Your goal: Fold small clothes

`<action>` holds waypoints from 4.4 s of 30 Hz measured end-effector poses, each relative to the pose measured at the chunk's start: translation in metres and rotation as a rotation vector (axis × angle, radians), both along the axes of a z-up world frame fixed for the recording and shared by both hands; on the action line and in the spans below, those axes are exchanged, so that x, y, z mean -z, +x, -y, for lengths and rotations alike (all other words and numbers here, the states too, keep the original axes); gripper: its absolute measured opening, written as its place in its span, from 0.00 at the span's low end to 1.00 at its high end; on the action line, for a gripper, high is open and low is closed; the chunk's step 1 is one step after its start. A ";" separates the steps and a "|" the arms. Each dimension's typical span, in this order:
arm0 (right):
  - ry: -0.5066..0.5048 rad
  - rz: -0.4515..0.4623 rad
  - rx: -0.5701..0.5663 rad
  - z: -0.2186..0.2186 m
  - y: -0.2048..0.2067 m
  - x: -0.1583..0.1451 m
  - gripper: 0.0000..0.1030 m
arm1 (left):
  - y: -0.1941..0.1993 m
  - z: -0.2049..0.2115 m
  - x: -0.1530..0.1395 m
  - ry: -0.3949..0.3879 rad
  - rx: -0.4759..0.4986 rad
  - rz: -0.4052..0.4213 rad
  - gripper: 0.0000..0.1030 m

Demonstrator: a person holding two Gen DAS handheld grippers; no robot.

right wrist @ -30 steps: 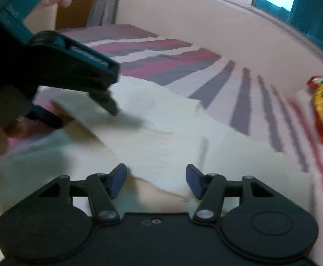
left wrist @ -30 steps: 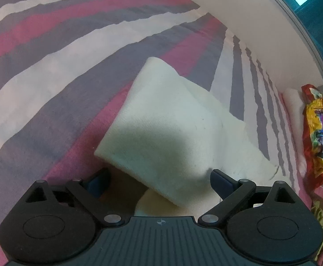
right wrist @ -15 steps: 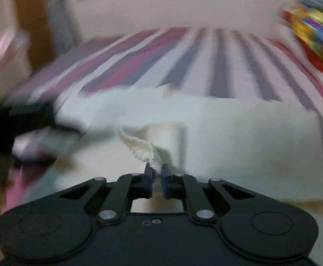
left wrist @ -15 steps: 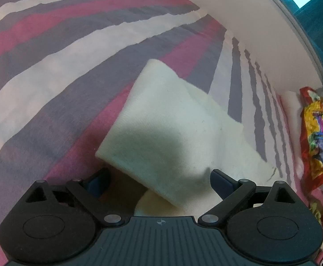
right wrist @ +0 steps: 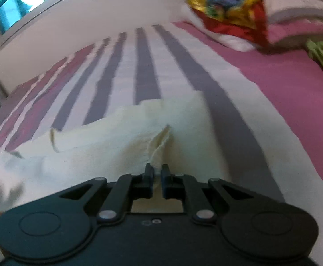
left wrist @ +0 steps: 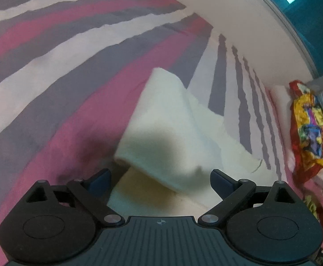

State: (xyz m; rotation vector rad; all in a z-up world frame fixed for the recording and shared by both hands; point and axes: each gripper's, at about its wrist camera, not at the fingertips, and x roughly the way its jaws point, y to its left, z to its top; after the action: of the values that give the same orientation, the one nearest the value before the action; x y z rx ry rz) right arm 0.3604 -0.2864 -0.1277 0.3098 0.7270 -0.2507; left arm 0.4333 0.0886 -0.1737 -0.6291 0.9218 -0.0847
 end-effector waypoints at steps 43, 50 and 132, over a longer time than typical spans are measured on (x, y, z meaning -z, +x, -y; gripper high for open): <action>0.041 -0.051 -0.451 -0.144 0.015 0.015 0.12 | -0.016 -0.001 0.006 -0.270 0.020 -0.075 0.78; 0.012 -0.075 -0.535 -0.184 0.038 0.029 0.16 | -0.014 -0.018 -0.010 -0.184 0.006 -0.022 0.78; 0.030 0.127 -0.214 -0.027 0.022 -0.093 0.11 | 0.002 0.082 -0.012 0.085 0.320 0.132 0.78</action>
State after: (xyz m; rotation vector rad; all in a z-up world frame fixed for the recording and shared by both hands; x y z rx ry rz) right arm 0.3825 -0.2594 -0.0347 0.2716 0.6332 -0.0174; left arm 0.4356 0.0063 -0.1616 -0.3884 0.8868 -0.3672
